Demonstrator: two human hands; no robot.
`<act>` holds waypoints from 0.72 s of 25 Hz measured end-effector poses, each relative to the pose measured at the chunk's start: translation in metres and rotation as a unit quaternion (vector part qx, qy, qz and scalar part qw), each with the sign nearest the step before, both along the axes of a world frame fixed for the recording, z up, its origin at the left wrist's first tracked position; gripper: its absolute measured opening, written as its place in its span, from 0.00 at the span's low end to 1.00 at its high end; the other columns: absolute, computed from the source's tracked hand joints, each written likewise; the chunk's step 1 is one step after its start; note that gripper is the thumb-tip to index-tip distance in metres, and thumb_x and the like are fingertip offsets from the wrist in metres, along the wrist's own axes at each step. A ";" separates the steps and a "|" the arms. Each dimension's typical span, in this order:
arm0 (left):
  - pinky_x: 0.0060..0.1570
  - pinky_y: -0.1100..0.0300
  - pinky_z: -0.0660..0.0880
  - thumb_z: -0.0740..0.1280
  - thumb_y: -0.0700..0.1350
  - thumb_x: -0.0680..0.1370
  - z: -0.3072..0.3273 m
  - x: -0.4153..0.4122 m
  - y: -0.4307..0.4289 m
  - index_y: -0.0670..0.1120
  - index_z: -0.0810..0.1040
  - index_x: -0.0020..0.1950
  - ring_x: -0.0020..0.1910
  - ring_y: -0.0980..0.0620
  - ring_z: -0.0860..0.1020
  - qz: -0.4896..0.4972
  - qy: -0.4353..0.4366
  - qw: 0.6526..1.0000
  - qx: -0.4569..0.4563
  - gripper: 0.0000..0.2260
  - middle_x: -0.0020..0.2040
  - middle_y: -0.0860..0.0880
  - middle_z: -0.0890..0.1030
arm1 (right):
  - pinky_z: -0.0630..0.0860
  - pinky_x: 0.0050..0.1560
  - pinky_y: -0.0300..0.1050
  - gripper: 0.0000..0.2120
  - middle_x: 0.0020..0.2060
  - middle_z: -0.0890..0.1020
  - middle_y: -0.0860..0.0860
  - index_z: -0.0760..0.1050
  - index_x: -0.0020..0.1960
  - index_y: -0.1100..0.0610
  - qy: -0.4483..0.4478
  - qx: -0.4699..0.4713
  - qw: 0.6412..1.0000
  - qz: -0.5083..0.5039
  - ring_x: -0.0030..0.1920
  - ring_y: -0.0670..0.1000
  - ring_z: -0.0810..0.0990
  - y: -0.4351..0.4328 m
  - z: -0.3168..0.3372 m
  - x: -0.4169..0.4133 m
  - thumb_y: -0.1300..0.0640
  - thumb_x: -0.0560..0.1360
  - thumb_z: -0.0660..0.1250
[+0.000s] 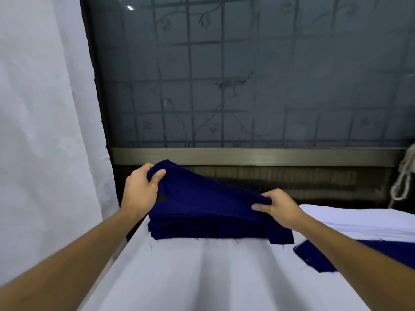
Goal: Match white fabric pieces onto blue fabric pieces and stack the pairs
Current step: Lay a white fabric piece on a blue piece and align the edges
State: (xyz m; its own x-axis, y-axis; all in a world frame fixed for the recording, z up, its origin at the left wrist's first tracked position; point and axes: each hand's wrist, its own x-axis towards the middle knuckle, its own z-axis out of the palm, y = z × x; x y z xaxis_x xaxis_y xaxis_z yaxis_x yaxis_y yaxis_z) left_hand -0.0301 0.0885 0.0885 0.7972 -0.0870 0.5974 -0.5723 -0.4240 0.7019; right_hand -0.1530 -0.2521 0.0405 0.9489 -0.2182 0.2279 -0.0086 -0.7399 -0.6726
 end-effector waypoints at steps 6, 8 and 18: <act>0.40 0.55 0.77 0.66 0.54 0.81 -0.031 -0.041 -0.005 0.47 0.79 0.52 0.44 0.49 0.81 0.007 0.090 0.995 0.036 0.10 0.43 0.49 0.83 | 0.78 0.40 0.43 0.11 0.39 0.87 0.52 0.84 0.46 0.57 0.071 0.069 0.995 -0.028 0.36 0.50 0.85 -0.040 -0.005 -0.086 0.49 0.77 0.72; 0.42 0.53 0.78 0.67 0.54 0.81 -0.049 -0.058 -0.011 0.46 0.79 0.51 0.43 0.47 0.81 0.010 0.114 0.992 0.052 0.11 0.43 0.48 0.82 | 0.76 0.38 0.40 0.12 0.39 0.87 0.53 0.83 0.46 0.59 0.078 0.106 0.991 -0.038 0.36 0.50 0.84 -0.054 -0.014 -0.116 0.49 0.76 0.73; 0.38 0.55 0.73 0.70 0.54 0.80 -0.149 -0.111 -0.032 0.41 0.79 0.42 0.38 0.46 0.80 0.010 0.288 0.941 0.175 0.17 0.38 0.45 0.83 | 0.73 0.38 0.33 0.08 0.37 0.86 0.47 0.83 0.43 0.54 0.094 0.155 0.974 -0.134 0.39 0.44 0.84 -0.090 -0.097 -0.213 0.51 0.77 0.72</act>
